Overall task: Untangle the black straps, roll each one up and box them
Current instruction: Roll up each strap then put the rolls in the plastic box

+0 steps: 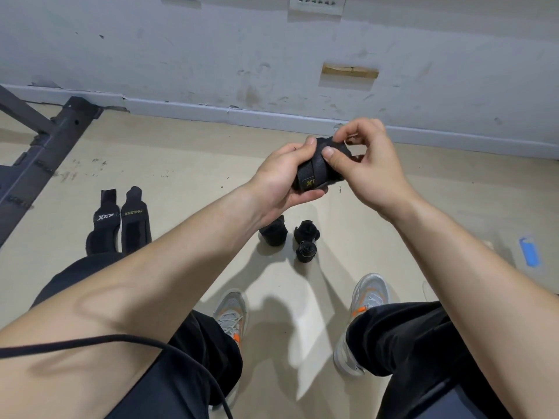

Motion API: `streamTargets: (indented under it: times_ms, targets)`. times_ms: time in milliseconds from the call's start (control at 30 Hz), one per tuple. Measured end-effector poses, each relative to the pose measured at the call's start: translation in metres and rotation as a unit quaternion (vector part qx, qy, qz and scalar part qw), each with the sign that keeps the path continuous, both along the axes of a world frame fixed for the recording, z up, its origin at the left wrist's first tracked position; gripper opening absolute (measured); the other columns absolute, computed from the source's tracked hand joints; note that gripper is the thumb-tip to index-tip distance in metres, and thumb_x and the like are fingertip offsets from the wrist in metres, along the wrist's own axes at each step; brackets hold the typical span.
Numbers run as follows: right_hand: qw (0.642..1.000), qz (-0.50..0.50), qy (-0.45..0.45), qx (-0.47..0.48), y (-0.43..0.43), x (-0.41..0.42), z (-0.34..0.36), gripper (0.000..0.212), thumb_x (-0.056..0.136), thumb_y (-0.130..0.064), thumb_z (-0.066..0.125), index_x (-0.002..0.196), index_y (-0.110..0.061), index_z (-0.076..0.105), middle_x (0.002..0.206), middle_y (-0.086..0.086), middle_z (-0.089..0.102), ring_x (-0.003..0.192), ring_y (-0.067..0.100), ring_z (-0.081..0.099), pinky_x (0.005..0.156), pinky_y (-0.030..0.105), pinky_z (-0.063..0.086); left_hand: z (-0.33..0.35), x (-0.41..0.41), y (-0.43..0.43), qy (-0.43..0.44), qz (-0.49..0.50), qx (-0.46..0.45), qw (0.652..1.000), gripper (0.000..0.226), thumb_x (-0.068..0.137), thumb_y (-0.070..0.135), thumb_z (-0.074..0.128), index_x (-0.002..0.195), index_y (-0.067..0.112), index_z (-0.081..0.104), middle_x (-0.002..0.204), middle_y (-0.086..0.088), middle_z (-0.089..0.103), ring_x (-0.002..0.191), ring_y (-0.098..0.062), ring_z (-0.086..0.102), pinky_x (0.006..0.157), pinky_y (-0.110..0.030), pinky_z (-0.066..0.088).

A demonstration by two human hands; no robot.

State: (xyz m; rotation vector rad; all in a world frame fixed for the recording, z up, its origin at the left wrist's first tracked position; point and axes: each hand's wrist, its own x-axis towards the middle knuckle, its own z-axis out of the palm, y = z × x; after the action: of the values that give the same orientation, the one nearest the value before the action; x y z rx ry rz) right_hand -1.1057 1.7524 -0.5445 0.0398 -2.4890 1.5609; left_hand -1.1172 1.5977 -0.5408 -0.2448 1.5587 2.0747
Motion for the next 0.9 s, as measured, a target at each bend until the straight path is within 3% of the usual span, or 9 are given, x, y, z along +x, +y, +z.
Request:
streamTargets:
  times_ms: [67, 167, 267, 367, 467, 600, 700, 800, 900]
  targets:
    - [0.999, 0.021, -0.023, -0.038, -0.002, 0.000, 0.001, 0.028, 0.084, -0.034, 0.069, 0.107, -0.037, 0.055, 0.122, -0.006, 0.056, 0.110, 0.009, 0.059, 0.091, 0.026, 0.050, -0.001, 0.000, 0.000, 0.003, 0.002, 0.007, 1.000, 0.043, 0.104, 0.043, 0.051, 0.133, 0.013, 0.058, 0.109, -0.010, 0.070, 0.099, -0.031, 0.071, 0.066, -0.031, 0.058]
    - [0.981, 0.059, -0.118, -0.140, -0.006, -0.001, 0.002, 0.029, 0.098, -0.024, 0.063, 0.126, -0.023, 0.056, 0.118, 0.000, 0.061, 0.091, 0.007, 0.066, 0.076, 0.026, 0.055, 0.000, -0.002, -0.003, 0.029, -0.023, 0.001, 0.999, 0.056, 0.100, 0.054, 0.053, 0.135, 0.011, 0.060, 0.107, -0.011, 0.069, 0.086, -0.027, 0.069, 0.065, -0.029, 0.057]
    - [0.964, 0.059, -0.158, -0.203, -0.010, -0.003, 0.001, 0.023, 0.101, -0.020, 0.060, 0.121, -0.008, 0.061, 0.102, 0.007, 0.068, 0.083, 0.015, 0.070, 0.067, 0.032, 0.058, -0.001, 0.001, -0.004, 0.053, -0.018, -0.018, 0.998, 0.057, 0.095, 0.047, 0.066, 0.132, 0.004, 0.059, 0.105, -0.012, 0.069, 0.082, -0.024, 0.071, 0.068, -0.026, 0.057]
    - [0.955, 0.064, -0.179, -0.229, -0.007, -0.002, 0.000, 0.026, 0.100, -0.020, 0.063, 0.120, -0.003, 0.063, 0.104, 0.012, 0.069, 0.087, 0.018, 0.072, 0.073, 0.034, 0.059, -0.006, 0.005, -0.008, 0.049, -0.010, -0.004, 0.999, 0.044, 0.096, 0.032, 0.068, 0.129, 0.004, 0.060, 0.104, -0.011, 0.069, 0.081, -0.023, 0.071, 0.069, -0.025, 0.057]
    - [0.949, 0.073, -0.201, -0.233, -0.007, 0.004, -0.004, 0.031, 0.102, -0.025, 0.059, 0.122, -0.003, 0.063, 0.106, 0.011, 0.067, 0.087, 0.016, 0.070, 0.078, 0.032, 0.059, -0.011, 0.008, -0.013, 0.036, -0.030, -0.002, 0.999, 0.038, 0.099, 0.031, 0.064, 0.127, 0.005, 0.064, 0.101, -0.010, 0.071, 0.080, -0.021, 0.072, 0.070, -0.025, 0.058]
    - [0.947, 0.093, -0.266, -0.157, 0.001, 0.018, -0.016, 0.029, 0.098, -0.038, 0.063, 0.121, -0.021, 0.065, 0.104, 0.001, 0.068, 0.082, 0.009, 0.069, 0.080, 0.040, 0.062, -0.027, 0.017, -0.020, 0.006, -0.052, -0.028, 0.998, 0.040, 0.099, 0.032, 0.064, 0.126, 0.003, 0.065, 0.108, -0.018, 0.073, 0.088, -0.023, 0.074, 0.071, -0.028, 0.059]
    - [0.920, 0.118, -0.333, -0.171, 0.008, 0.024, -0.031, 0.030, 0.093, -0.027, 0.071, 0.123, -0.024, 0.064, 0.103, 0.001, 0.070, 0.082, 0.011, 0.070, 0.075, 0.038, 0.061, -0.046, 0.019, -0.026, -0.031, -0.058, -0.040, 0.997, 0.034, 0.098, 0.032, 0.064, 0.122, 0.009, 0.069, 0.113, -0.016, 0.073, 0.103, -0.026, 0.073, 0.077, -0.033, 0.060]
    - [0.915, 0.077, -0.339, -0.205, -0.002, 0.023, -0.056, 0.031, 0.087, -0.015, 0.077, 0.115, -0.022, 0.065, 0.091, 0.001, 0.063, 0.071, 0.011, 0.068, 0.081, 0.043, 0.058, -0.073, 0.020, -0.031, -0.080, -0.026, -0.020, 0.996, 0.029, 0.098, 0.035, 0.063, 0.119, 0.016, 0.070, 0.097, -0.003, 0.077, 0.092, -0.018, 0.075, 0.083, -0.033, 0.060]
    - [0.925, 0.004, -0.345, -0.157, -0.023, 0.019, -0.095, 0.039, 0.081, -0.020, 0.084, 0.112, -0.018, 0.062, 0.083, -0.002, 0.062, 0.070, 0.014, 0.067, 0.082, 0.047, 0.059, -0.115, 0.022, -0.032, -0.122, 0.051, -0.044, 0.990, 0.035, 0.097, 0.036, 0.066, 0.119, 0.009, 0.070, 0.084, -0.002, 0.079, 0.080, -0.014, 0.076, 0.086, -0.032, 0.061]
